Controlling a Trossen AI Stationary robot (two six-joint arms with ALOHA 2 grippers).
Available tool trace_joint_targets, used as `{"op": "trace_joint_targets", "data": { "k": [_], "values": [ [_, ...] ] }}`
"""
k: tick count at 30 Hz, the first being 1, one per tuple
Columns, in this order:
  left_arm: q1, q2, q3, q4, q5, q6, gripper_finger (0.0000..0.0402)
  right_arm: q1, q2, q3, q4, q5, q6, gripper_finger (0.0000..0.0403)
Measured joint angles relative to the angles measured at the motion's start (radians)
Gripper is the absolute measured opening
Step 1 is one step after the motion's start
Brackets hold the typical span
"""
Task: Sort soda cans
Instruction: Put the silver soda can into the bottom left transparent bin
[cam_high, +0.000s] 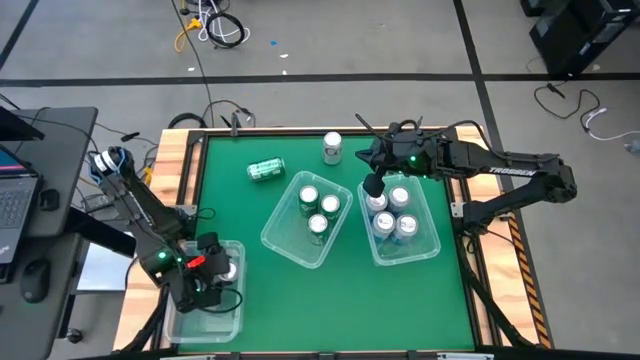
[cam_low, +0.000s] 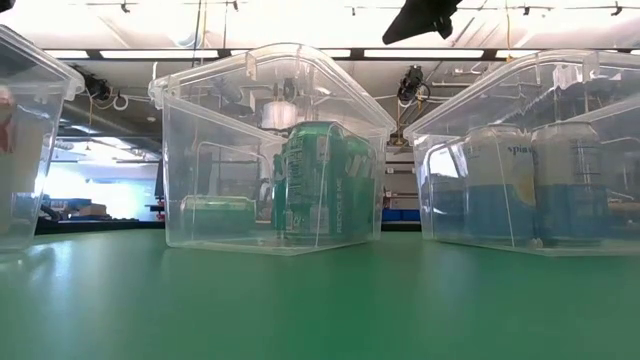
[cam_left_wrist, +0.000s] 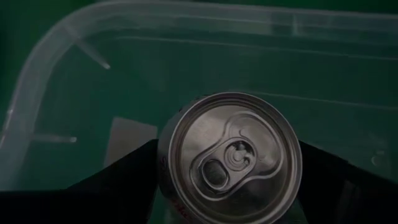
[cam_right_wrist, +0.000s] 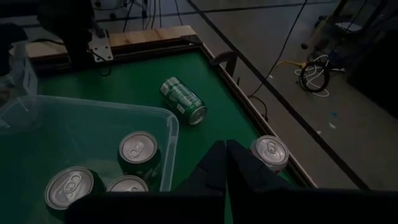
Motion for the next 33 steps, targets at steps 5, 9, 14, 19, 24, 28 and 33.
{"op": "trace_joint_targets", "data": {
  "k": [5, 9, 14, 19, 24, 28, 33],
  "values": [
    [0.016, 0.004, -0.002, -0.007, 0.014, 0.000, 0.0375, 0.000, 0.000, 0.000, 0.001, 0.000, 0.000, 0.0001],
    [0.032, 0.004, 0.024, -0.011, 0.035, -0.005, 0.0390, 0.000, 0.000, 0.000, 0.002, 0.000, 0.000, 0.0001],
    [0.034, 0.004, 0.086, -0.080, 0.038, -0.005, 0.0386, 0.000, 0.000, 0.000, 0.002, 0.000, 0.000, 0.0001],
    [0.034, 0.004, 0.165, -0.221, 0.033, -0.049, 0.0382, -0.002, 0.000, 0.000, 0.002, 0.000, 0.002, 0.0011],
    [0.034, 0.004, 0.231, -0.341, 0.017, -0.109, 0.0372, -0.033, 0.025, 0.000, 0.053, 0.000, 0.008, 0.0029],
    [0.034, 0.003, 0.257, -0.379, -0.045, -0.120, 0.0345, -0.096, 0.118, 0.000, 0.108, -0.015, 0.001, 0.0056],
    [0.034, -0.005, 0.270, -0.381, -0.095, -0.094, 0.0281, -0.223, 0.272, 0.000, 0.216, -0.150, -0.024, 0.0105]
  ]
}}
